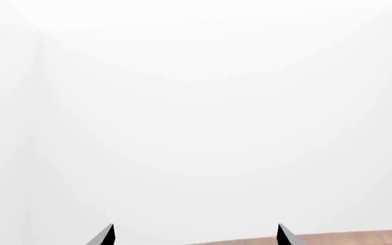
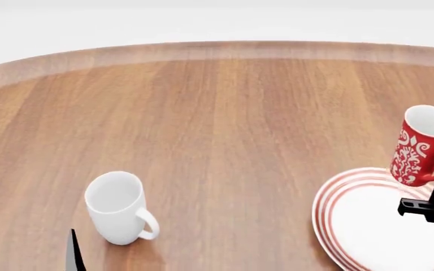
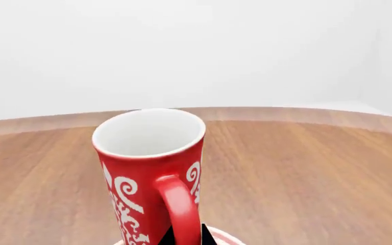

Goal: Pick up the red mug and put it on the plate

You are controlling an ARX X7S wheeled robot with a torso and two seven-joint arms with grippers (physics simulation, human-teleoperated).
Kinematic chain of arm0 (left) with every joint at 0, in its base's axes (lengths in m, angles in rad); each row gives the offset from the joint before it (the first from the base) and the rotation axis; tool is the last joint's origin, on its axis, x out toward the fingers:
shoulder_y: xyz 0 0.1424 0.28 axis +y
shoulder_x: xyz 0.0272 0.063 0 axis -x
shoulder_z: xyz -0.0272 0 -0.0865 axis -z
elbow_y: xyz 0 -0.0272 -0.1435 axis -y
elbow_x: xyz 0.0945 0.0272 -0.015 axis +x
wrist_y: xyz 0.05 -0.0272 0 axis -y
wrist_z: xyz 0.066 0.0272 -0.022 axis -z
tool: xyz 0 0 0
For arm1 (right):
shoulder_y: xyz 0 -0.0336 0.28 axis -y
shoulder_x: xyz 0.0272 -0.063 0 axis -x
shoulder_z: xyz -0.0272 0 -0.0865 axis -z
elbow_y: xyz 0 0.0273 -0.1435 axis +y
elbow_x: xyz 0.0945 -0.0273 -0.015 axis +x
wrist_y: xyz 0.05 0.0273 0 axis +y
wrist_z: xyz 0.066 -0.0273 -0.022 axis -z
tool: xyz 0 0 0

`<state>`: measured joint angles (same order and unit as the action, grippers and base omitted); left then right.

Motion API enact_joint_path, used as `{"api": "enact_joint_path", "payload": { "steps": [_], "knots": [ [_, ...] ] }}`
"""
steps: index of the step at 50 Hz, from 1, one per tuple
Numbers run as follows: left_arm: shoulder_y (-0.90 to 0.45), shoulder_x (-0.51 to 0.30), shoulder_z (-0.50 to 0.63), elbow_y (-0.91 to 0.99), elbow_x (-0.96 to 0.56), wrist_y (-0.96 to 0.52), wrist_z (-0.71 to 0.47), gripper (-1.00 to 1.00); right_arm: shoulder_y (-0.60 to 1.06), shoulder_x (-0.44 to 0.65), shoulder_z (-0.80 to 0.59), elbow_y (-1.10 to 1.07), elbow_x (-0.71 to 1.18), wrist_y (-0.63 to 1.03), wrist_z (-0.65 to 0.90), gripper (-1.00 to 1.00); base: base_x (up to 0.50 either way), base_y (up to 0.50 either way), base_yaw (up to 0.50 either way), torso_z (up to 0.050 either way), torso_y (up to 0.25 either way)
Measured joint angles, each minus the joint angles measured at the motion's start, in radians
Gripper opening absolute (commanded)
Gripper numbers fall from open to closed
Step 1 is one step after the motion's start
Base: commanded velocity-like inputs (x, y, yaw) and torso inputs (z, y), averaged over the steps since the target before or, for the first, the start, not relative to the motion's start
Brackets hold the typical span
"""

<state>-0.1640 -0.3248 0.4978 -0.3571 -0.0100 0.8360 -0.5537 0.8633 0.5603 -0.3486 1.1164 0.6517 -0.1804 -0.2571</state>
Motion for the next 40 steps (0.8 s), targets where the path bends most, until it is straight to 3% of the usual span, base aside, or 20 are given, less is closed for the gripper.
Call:
{"api": "enact_joint_path", "payload": {
  "steps": [40],
  "knots": [
    [-0.006, -0.001, 0.004, -0.013, 0.011, 0.024, -0.011, 1.00, 0.024, -0.021, -0.011, 0.054, -0.038, -0.050, 0.006, -1.00, 0.00, 0.00, 0.00, 0.000, -0.110]
  ]
}}
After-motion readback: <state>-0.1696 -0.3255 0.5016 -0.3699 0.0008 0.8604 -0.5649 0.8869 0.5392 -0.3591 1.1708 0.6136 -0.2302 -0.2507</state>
